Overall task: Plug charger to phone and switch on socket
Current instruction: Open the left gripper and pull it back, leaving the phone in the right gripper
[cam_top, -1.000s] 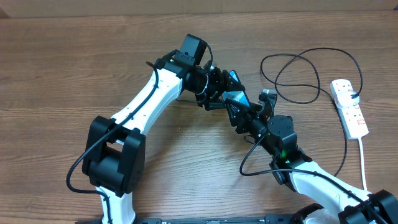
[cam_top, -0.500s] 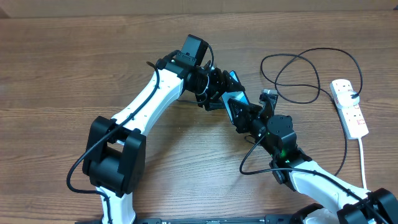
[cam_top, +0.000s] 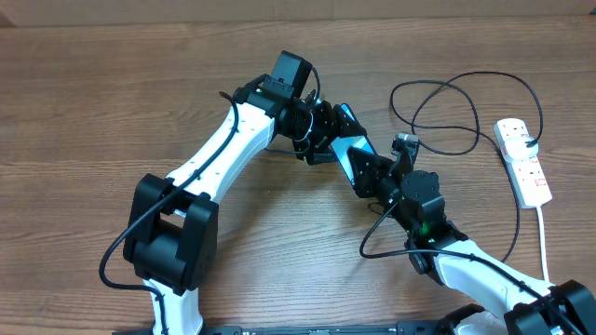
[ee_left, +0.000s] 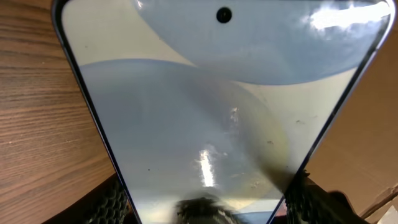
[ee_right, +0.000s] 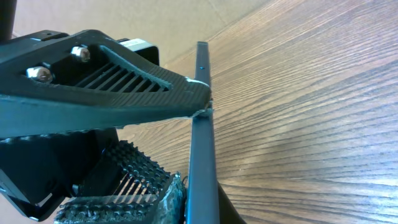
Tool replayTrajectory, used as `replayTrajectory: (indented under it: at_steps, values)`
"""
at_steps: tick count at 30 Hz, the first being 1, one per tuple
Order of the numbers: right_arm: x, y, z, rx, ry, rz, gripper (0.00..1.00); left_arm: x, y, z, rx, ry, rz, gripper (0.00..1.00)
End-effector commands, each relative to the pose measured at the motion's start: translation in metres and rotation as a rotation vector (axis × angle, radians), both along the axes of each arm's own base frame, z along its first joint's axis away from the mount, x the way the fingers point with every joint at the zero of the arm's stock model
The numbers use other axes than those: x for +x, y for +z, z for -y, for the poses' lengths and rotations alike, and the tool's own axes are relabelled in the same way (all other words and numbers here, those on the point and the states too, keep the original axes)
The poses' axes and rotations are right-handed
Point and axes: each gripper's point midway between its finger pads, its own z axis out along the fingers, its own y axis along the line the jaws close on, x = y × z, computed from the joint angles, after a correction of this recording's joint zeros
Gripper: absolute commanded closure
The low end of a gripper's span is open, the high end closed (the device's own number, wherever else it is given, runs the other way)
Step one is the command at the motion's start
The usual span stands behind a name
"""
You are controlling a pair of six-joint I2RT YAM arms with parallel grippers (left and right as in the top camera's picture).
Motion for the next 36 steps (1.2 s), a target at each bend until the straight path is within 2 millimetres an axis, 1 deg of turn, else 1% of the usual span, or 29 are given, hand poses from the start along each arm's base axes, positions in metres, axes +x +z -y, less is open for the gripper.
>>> replayTrajectory:
  at_steps: [1, 5, 10, 12, 15, 18, 24, 27, 31, 36]
  values:
    - [-0.01, 0.022, -0.027, 0.03, 0.144, 0.071, 0.96, -0.007, 0.007, 0.015, -0.019, -0.029, 0.006, 0.48]
    - [-0.012, 0.023, -0.028, 0.033, 0.155, 0.069, 0.96, -0.007, 0.007, 0.015, -0.019, -0.029, 0.006, 0.48]
    - [-0.012, 0.023, -0.029, 0.033, 0.158, 0.069, 0.96, -0.007, 0.007, 0.015, -0.019, -0.029, 0.006, 0.45]
    - [-0.012, 0.023, -0.029, 0.034, 0.158, 0.069, 0.96, -0.007, 0.007, 0.015, -0.019, -0.03, 0.007, 0.42]
    - [-0.012, 0.023, -0.029, 0.034, 0.158, 0.069, 0.96, -0.006, 0.007, 0.015, -0.015, -0.027, 0.009, 0.34]
    - [-0.012, 0.023, -0.029, 0.034, 0.158, 0.069, 0.96, -0.005, 0.006, 0.014, -0.009, -0.023, 0.012, 0.23]
    - [-0.012, 0.022, -0.029, 0.075, 0.145, 0.039, 0.96, 0.0, 0.006, 0.009, -0.007, -0.008, 0.014, 0.08]
    - [-0.012, 0.021, -0.028, 0.084, 0.141, 0.023, 0.96, 0.007, 0.007, 0.001, -0.012, 0.014, 0.012, 0.05]
    - [-0.014, 0.011, -0.027, 0.183, 0.1, -0.1, 0.96, 0.019, 0.011, -0.015, -0.044, 0.031, 0.018, 0.03]
    - [-0.018, -0.001, -0.026, 0.355, 0.022, -0.29, 0.96, 0.036, 0.018, -0.042, -0.094, 0.028, 0.074, 0.03]
